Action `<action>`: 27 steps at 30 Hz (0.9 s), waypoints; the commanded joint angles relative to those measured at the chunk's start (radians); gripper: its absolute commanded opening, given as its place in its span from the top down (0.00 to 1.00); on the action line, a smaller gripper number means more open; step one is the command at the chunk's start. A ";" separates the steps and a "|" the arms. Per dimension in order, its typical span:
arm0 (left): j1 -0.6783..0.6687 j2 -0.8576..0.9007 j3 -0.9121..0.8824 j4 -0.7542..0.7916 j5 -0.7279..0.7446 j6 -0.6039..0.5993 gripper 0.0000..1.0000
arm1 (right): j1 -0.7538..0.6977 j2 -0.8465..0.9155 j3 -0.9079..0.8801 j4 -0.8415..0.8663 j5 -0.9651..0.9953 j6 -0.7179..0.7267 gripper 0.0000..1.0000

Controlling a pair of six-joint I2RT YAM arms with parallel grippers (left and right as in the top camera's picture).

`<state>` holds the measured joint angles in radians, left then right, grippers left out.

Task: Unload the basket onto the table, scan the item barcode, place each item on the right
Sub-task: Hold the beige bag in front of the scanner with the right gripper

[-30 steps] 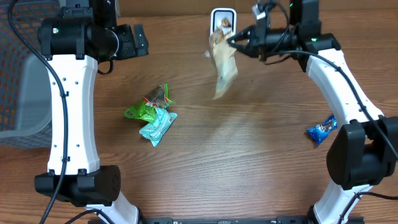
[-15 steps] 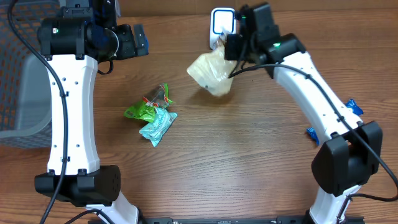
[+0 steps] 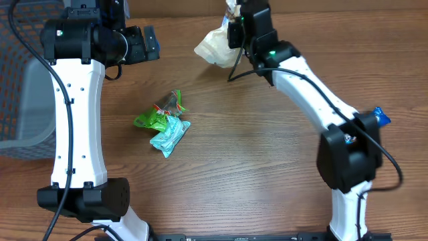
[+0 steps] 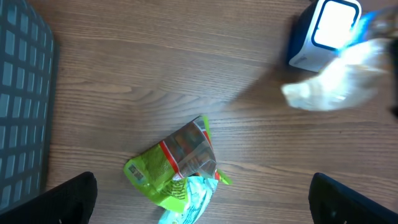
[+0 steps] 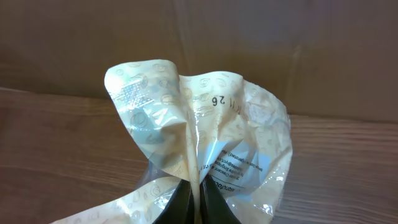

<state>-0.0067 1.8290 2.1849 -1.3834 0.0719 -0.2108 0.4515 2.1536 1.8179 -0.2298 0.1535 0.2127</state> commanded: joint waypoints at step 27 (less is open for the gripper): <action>0.000 -0.017 0.003 0.003 0.006 -0.014 0.00 | -0.066 0.098 0.022 0.154 0.035 0.155 0.96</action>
<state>-0.0067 1.8290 2.1849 -1.3834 0.0723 -0.2108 0.3801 2.2520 1.8179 -0.0830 0.1764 0.3618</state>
